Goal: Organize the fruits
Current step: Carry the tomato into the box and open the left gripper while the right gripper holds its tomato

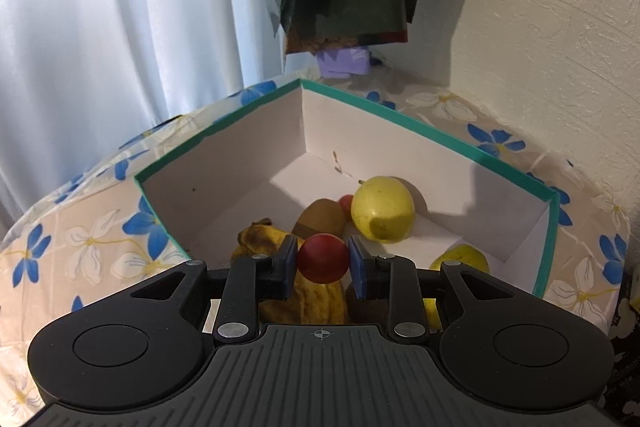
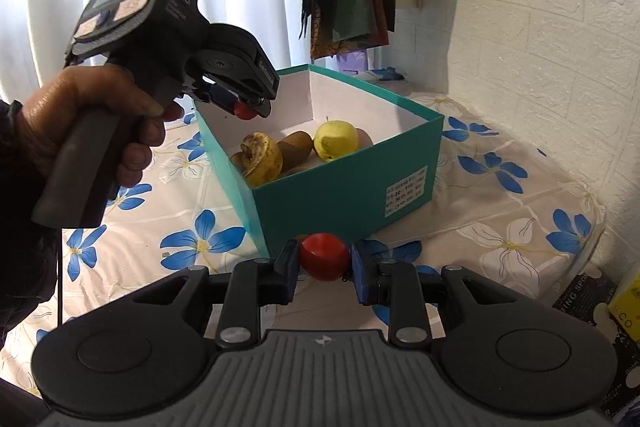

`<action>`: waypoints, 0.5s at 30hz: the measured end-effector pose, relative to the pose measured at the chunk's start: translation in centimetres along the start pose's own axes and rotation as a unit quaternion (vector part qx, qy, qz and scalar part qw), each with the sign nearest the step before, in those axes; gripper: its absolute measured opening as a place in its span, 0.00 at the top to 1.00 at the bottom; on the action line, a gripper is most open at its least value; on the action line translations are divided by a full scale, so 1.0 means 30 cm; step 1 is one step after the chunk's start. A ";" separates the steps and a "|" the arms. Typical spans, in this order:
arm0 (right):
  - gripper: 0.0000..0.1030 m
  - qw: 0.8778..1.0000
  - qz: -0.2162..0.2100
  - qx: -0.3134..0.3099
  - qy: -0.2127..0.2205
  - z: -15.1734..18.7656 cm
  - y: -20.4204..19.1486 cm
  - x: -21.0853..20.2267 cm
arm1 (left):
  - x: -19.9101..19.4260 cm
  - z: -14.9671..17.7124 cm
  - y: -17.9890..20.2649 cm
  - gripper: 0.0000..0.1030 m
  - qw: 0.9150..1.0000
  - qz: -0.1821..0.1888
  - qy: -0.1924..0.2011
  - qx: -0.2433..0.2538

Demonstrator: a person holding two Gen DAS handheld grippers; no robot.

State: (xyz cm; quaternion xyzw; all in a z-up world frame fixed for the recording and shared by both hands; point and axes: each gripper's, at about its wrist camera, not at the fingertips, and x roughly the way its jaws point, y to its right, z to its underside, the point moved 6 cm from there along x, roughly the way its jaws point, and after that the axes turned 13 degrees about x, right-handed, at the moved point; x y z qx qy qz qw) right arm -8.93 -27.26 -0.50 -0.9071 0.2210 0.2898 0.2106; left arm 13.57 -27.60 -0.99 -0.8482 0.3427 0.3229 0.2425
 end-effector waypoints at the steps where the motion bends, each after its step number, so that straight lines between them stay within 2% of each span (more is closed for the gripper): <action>1: 0.74 1.000 0.003 0.003 0.001 0.000 0.007 -0.003 | 0.016 0.000 0.003 0.70 1.000 0.001 -0.002 0.001; 10: 0.74 0.999 0.027 0.019 0.006 -0.007 0.045 -0.007 | 0.139 0.013 0.013 0.70 0.999 0.011 -0.032 0.001; 15: 0.74 0.999 0.033 0.023 0.007 -0.015 0.049 0.000 | 0.144 0.008 0.019 0.70 1.000 0.007 -0.028 0.010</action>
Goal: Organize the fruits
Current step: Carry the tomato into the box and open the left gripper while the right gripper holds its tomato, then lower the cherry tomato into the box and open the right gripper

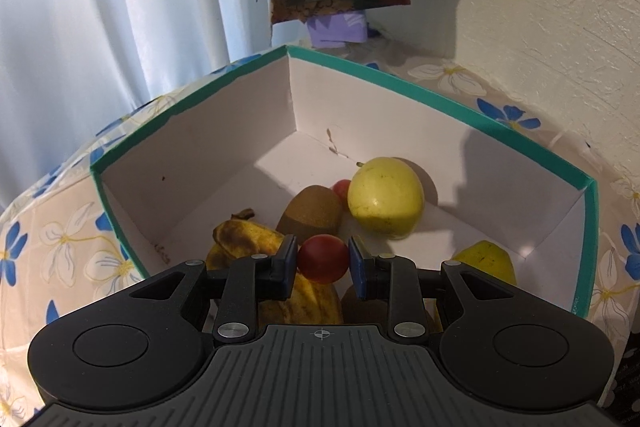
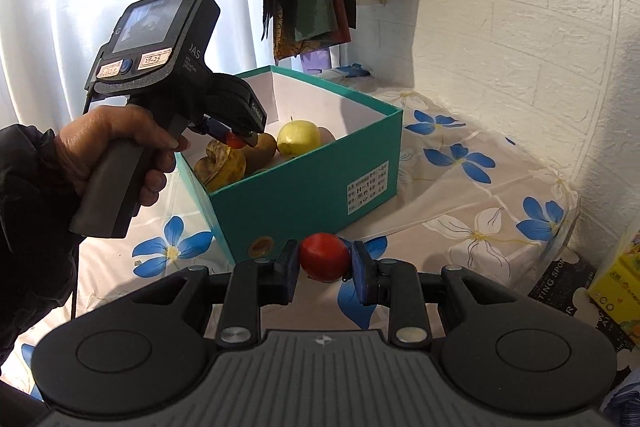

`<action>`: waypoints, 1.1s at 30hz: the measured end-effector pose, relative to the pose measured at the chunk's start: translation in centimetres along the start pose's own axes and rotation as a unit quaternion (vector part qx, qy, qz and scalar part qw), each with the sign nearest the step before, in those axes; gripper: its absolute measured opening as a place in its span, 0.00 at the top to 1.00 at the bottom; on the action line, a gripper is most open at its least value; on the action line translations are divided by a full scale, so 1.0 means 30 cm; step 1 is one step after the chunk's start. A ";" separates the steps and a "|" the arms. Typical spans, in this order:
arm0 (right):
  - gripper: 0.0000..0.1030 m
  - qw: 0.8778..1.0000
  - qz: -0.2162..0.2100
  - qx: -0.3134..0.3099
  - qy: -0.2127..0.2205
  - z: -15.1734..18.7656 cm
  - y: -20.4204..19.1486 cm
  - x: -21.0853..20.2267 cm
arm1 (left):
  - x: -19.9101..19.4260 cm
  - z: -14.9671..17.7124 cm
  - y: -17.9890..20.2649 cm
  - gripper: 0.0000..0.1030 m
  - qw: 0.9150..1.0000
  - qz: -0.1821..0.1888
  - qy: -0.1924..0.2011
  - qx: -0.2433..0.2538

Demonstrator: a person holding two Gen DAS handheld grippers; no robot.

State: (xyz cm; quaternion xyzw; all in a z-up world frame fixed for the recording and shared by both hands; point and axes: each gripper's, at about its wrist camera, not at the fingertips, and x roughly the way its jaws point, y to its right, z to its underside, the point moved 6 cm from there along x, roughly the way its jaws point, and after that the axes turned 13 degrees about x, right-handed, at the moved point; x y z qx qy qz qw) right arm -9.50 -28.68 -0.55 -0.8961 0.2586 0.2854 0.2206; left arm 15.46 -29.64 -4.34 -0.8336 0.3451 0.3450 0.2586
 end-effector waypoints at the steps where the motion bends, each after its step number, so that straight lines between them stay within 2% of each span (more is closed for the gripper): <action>1: 0.74 1.000 0.000 0.000 0.000 -0.003 -0.001 0.002 | -0.001 0.000 -0.001 0.70 1.000 0.000 0.002 0.000; 9: 0.74 1.000 -0.002 -0.001 0.005 -0.012 -0.017 0.002 | -0.006 0.001 -0.006 0.68 1.000 0.007 0.002 -0.004; 18: 0.74 1.000 -0.002 -0.002 0.011 -0.018 -0.027 -0.007 | -0.042 -0.006 -0.023 0.58 1.000 0.010 0.014 -0.016; 20: 0.74 1.000 -0.002 -0.002 0.012 -0.018 -0.029 -0.009 | -0.057 -0.008 -0.034 0.49 0.999 0.011 0.019 -0.023; 24: 0.74 1.000 -0.002 -0.003 0.015 -0.020 -0.030 -0.013 | -0.111 -0.008 -0.067 0.46 0.998 0.010 0.033 -0.043; 25: 0.74 1.000 -0.002 -0.003 0.015 -0.020 -0.031 -0.013 | -0.129 -0.006 -0.074 0.40 0.998 0.010 0.036 -0.047; 26: 0.74 1.000 -0.002 -0.003 0.016 -0.020 -0.032 -0.013 | -0.147 -0.002 -0.082 0.35 0.998 0.006 0.038 -0.050; 30: 0.74 1.000 -0.004 -0.006 0.017 -0.027 -0.038 -0.013 | -0.222 0.034 -0.112 0.29 0.997 -0.019 0.039 -0.062; 33: 0.74 1.000 -0.003 -0.008 0.022 -0.038 -0.041 -0.015 | -0.288 0.080 -0.135 0.18 0.996 -0.027 0.042 -0.079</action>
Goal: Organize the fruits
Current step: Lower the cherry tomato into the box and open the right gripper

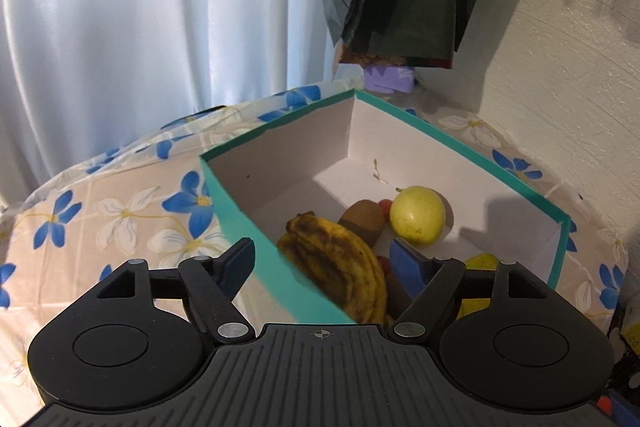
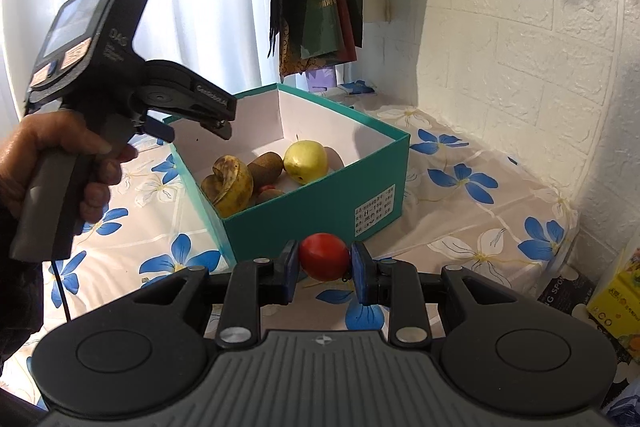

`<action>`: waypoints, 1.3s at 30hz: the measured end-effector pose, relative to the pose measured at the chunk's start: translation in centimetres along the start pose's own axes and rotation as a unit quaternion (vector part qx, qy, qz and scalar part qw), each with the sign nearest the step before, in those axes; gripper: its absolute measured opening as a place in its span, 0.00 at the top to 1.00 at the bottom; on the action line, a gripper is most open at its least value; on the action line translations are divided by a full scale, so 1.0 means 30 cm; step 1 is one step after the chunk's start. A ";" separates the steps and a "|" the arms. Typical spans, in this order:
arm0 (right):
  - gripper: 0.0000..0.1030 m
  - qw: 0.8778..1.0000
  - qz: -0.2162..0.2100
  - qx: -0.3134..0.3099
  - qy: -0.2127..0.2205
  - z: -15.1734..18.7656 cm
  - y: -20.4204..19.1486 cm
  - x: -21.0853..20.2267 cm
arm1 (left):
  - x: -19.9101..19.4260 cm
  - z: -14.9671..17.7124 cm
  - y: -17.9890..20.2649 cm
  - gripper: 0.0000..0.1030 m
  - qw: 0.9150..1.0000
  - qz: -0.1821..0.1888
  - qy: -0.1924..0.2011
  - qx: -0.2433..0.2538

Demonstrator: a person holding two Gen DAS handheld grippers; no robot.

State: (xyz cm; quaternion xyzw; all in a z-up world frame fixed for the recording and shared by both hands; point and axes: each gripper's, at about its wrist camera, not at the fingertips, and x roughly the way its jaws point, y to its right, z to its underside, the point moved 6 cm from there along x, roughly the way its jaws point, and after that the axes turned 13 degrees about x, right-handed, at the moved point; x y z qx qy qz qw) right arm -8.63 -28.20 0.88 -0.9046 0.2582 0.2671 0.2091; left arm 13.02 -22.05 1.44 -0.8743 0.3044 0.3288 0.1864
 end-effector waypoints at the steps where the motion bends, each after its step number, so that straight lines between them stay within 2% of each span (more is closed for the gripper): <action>1: 0.74 1.000 0.001 -0.001 0.001 -0.005 0.001 0.000 | -0.023 0.013 -0.012 0.11 1.000 -0.003 0.003 -0.002; 2: 0.74 1.000 0.002 0.000 0.003 -0.010 0.003 0.002 | -0.048 0.029 -0.023 0.06 1.000 -0.009 0.003 -0.002; 5: 0.74 1.000 0.006 -0.001 0.006 -0.029 0.009 0.011 | -0.103 0.065 -0.036 0.06 1.000 -0.016 0.009 0.011; 12: 0.74 0.999 -0.008 -0.024 0.026 -0.109 -0.038 0.058 | -0.147 0.151 -0.082 0.04 0.999 -0.032 -0.015 0.006; 20: 0.74 0.997 -0.037 -0.061 0.009 -0.164 -0.153 0.230 | -0.137 0.227 -0.143 0.03 0.997 -0.053 -0.052 -0.010; 28: 0.74 0.996 -0.028 -0.074 -0.030 -0.145 -0.182 0.398 | -0.142 0.261 -0.189 0.03 0.996 -0.066 -0.064 -0.017; 39: 0.74 0.995 -0.016 -0.083 -0.048 -0.115 -0.186 0.466 | -0.134 0.262 -0.194 0.03 0.996 -0.061 -0.069 -0.016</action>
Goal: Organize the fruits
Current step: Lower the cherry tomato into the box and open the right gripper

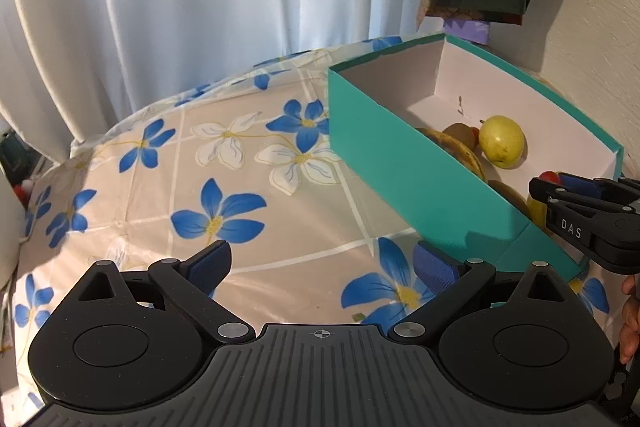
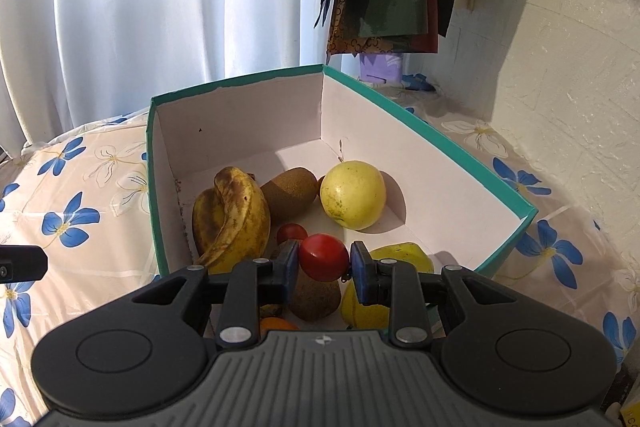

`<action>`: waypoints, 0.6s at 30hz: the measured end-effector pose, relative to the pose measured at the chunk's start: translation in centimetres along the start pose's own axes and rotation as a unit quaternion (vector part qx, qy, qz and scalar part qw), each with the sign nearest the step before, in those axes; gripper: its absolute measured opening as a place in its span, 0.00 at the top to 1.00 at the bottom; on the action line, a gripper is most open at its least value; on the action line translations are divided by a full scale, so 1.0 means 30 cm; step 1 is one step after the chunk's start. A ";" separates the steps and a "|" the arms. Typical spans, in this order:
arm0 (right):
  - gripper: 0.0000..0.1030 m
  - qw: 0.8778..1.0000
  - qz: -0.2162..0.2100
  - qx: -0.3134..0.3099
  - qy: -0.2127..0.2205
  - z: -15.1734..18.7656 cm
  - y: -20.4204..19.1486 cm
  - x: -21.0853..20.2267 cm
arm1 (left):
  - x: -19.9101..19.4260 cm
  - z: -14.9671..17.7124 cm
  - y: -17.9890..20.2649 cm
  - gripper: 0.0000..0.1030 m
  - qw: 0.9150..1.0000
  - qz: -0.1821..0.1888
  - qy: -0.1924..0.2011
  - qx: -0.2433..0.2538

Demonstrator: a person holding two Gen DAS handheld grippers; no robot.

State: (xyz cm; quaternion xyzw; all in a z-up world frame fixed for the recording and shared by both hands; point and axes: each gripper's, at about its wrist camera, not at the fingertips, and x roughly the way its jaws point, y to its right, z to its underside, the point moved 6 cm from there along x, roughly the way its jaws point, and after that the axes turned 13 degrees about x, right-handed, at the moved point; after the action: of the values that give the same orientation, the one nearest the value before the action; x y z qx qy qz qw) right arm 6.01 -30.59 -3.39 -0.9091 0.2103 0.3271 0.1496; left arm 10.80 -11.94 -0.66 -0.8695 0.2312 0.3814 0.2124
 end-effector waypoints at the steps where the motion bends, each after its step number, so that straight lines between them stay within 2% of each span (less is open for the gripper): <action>1: 0.73 1.000 0.002 -0.001 0.000 -0.001 0.002 0.002 | 0.000 -0.001 0.003 0.03 1.000 0.001 0.000 0.000; 6: 0.70 1.000 0.006 -0.005 -0.002 -0.004 0.003 0.008 | 0.001 -0.002 0.009 0.03 1.000 0.004 -0.002 0.004; 8: 0.60 1.000 0.004 -0.007 -0.005 -0.004 0.002 0.011 | -0.002 0.000 0.009 0.03 1.000 0.005 -0.004 0.005; 10: 0.56 1.000 0.007 -0.007 -0.005 -0.006 0.004 0.011 | -0.004 0.001 0.013 0.02 1.000 0.012 -0.006 0.014; 12: 0.46 1.000 0.017 -0.009 0.001 -0.014 0.006 0.006 | -0.004 0.004 0.015 0.02 1.000 0.013 -0.011 0.023; 13: 0.35 1.000 0.024 -0.008 0.006 -0.020 0.011 -0.001 | -0.003 0.007 0.016 0.02 0.999 0.013 -0.014 0.028; 14: 0.13 1.000 0.030 -0.004 0.010 -0.027 0.016 -0.011 | -0.001 0.009 0.016 0.02 0.999 0.011 -0.017 0.030; 15: 0.04 1.000 0.026 0.004 0.011 -0.032 0.021 -0.019 | 0.000 0.009 0.018 0.02 0.999 0.010 -0.019 0.032; 18: 0.02 0.999 0.006 0.030 0.010 -0.047 0.024 -0.061 | -0.005 -0.004 0.024 0.01 0.999 0.005 -0.021 0.041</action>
State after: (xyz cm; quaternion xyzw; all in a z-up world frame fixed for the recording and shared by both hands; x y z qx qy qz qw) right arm 5.14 -31.26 -1.25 -0.9062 0.2271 0.3122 0.1723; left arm 10.36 -12.56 -0.60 -0.8508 0.2465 0.3905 0.2508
